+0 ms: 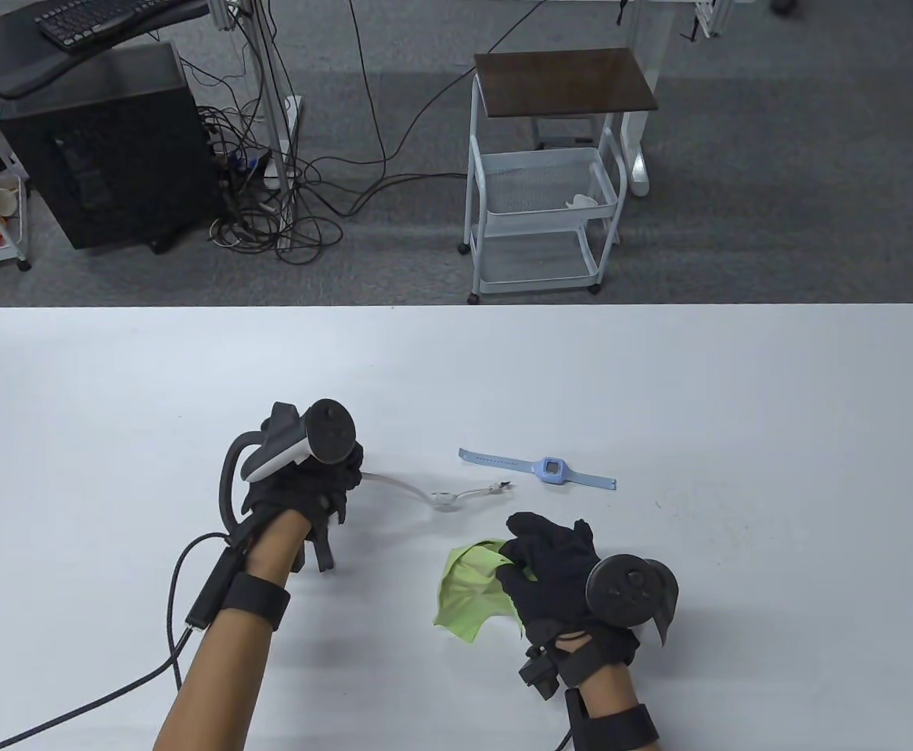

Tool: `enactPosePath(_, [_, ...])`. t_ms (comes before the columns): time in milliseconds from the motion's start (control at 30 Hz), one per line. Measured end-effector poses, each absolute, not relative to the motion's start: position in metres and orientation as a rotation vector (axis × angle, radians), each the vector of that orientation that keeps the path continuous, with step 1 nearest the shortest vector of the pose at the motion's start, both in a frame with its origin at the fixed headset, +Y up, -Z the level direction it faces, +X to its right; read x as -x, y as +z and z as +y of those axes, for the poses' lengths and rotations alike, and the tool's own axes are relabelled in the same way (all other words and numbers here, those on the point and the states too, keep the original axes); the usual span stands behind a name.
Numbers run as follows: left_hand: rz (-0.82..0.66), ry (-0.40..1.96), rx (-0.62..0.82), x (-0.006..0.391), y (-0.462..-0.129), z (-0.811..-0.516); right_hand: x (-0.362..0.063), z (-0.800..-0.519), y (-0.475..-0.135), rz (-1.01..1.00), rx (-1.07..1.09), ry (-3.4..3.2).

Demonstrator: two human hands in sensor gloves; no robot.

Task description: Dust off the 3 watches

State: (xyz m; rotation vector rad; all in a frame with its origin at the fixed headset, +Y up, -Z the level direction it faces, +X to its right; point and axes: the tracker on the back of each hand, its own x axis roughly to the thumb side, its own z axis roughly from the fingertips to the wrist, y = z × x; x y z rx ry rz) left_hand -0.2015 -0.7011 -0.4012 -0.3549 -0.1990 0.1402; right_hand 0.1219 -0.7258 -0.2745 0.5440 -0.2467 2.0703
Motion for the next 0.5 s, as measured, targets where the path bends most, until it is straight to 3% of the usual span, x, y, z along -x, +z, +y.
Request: enactPosePath(500, [-0.406, 0.558, 0.161, 0.194, -0.368, -0.67, -0.127, -0.723, -0.274, -0.284, -0.522, 1.997])
